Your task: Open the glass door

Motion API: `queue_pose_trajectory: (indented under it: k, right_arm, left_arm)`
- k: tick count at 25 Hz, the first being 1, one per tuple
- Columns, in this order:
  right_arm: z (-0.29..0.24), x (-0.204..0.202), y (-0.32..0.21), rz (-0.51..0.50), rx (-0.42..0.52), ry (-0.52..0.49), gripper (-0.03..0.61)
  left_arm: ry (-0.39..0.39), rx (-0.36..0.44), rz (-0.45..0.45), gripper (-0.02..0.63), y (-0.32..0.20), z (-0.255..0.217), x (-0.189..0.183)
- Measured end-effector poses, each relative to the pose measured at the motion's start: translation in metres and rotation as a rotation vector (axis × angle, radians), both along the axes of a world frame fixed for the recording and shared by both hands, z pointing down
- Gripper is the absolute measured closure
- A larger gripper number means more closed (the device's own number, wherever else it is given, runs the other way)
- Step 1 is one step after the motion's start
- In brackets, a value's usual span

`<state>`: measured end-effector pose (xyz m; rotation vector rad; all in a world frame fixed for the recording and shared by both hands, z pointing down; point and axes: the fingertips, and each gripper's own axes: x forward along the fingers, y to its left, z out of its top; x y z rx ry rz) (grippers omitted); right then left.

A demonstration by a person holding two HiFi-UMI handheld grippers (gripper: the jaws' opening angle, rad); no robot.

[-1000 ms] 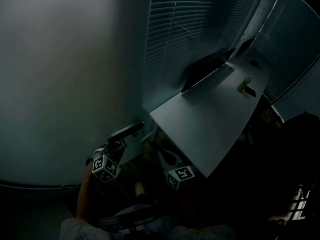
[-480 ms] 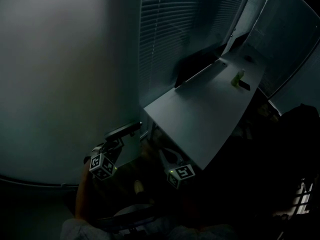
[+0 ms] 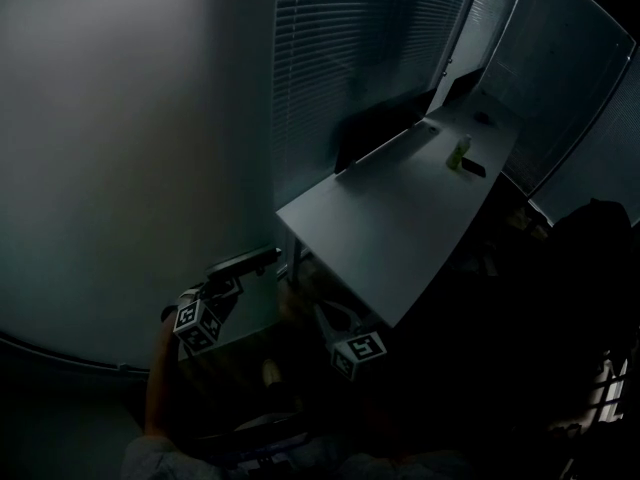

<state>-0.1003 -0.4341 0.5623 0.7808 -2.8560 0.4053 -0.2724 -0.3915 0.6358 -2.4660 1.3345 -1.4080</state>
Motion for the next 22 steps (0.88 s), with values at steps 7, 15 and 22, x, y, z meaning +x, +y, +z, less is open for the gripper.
queue_pose_trajectory:
  k: [7,15,22]
  right_arm:
    - [0.003,0.026,0.03,-0.013,0.012,0.019,0.577]
    - [0.002,0.052,0.053,-0.007,0.019,0.039,0.577]
    - [-0.004,0.061,0.075,0.015,0.03,0.038,0.577]
  left_arm:
    - [-0.011,0.016,0.047,0.56,0.021,0.002,0.021]
    - [-0.005,0.003,0.09,0.557,0.045,0.003,0.046]
    - [-0.002,-0.009,0.129,0.558,0.071,0.003,0.064]
